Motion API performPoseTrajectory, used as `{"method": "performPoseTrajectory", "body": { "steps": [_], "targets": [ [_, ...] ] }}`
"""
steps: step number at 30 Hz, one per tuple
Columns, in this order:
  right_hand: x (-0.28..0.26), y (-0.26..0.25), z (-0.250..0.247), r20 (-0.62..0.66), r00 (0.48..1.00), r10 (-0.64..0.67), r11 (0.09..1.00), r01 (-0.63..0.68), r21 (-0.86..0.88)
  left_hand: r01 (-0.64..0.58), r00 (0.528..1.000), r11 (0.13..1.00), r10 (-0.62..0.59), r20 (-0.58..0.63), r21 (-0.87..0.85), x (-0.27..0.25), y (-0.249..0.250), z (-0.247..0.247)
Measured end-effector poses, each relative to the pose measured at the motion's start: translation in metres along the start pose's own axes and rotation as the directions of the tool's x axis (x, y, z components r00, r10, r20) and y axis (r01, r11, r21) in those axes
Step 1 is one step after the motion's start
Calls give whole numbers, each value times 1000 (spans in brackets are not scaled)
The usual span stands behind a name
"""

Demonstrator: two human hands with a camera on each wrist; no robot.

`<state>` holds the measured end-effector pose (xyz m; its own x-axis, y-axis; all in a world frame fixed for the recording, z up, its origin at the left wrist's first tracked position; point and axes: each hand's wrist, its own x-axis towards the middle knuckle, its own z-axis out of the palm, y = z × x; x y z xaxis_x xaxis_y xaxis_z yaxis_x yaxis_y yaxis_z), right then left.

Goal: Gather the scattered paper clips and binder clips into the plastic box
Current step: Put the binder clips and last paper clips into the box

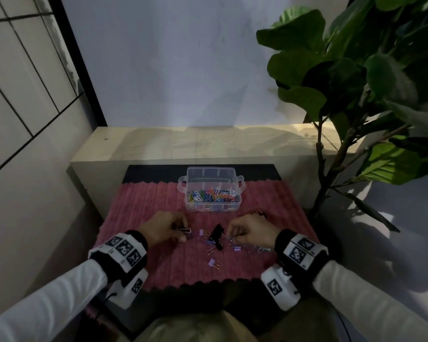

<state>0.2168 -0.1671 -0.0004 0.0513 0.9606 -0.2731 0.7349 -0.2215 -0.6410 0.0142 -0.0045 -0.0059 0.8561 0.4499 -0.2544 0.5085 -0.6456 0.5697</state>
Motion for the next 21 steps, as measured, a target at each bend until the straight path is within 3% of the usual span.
{"method": "performPoseTrajectory", "body": {
  "steps": [5,8,12,16,21],
  "targets": [
    [11,-30,23,25,997,-76,989,79,-122,3,1000,992,-5,11,130,6,-6,1],
    [16,-40,41,23,1000,-4,970,10,-243,2,1000,989,-4,15,145,9,-7,3],
    [16,-41,54,-53,999,7,945,-24,-328,21,1000,994,-19,-20,104,7,-9,0],
    [17,-41,50,-60,998,-15,930,-9,-366,21,999,999,-23,-46,-40,1,-15,-8],
    [17,-28,28,-58,998,10,992,-17,-124,10,998,996,-4,-67,90,-9,-22,-11]
  ]
}}
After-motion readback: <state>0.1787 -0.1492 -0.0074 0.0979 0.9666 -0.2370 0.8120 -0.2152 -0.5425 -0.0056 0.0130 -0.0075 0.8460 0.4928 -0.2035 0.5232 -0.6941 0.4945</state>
